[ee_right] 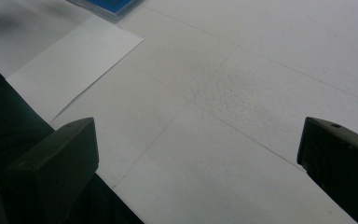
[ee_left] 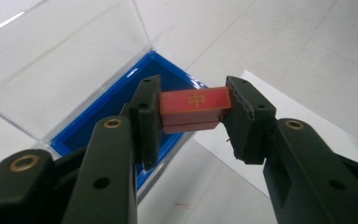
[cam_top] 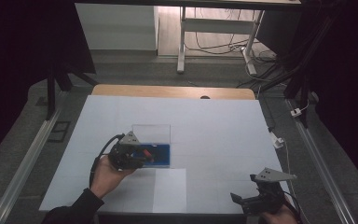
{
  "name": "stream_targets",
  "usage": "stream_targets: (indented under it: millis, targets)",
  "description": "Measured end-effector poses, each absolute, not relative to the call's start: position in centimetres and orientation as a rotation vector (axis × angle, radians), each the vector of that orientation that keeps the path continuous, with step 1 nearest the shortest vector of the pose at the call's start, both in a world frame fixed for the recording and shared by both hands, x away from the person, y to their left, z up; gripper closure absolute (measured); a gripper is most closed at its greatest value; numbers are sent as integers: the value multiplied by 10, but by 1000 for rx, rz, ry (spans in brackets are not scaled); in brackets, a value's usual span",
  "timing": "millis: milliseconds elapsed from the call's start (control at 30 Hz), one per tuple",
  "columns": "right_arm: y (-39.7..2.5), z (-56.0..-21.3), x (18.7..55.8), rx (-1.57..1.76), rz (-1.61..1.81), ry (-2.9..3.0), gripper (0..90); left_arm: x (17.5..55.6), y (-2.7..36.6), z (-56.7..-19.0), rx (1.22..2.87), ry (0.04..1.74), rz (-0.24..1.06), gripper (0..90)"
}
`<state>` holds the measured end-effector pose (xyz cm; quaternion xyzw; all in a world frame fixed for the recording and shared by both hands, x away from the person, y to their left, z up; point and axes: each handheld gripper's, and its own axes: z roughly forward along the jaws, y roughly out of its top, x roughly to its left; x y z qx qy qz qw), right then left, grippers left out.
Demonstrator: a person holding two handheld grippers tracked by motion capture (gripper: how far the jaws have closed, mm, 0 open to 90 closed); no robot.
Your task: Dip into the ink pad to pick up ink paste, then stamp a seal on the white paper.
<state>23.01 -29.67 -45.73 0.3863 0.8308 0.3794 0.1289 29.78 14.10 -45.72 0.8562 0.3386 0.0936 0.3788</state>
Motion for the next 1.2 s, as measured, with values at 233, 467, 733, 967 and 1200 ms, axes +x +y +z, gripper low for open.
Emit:
stream_targets:
  millis: [233,467,733,967,1200]
  targets:
    - [-297,-457,230,1125,1100,2413,0,291,137,-456,2192,841,227,579]
    - [-296,-458,230,1119,1096,2412,0,283,133,-457,2200,819,202,579]
    - [-296,-458,230,1121,1093,2412,0,275,124,-458,2213,786,180,579]
    - [-296,-458,230,1124,1093,2410,0,271,117,-459,2219,764,168,579]
    - [-296,-458,230,1121,1084,2415,0,269,108,-463,2237,730,133,580]
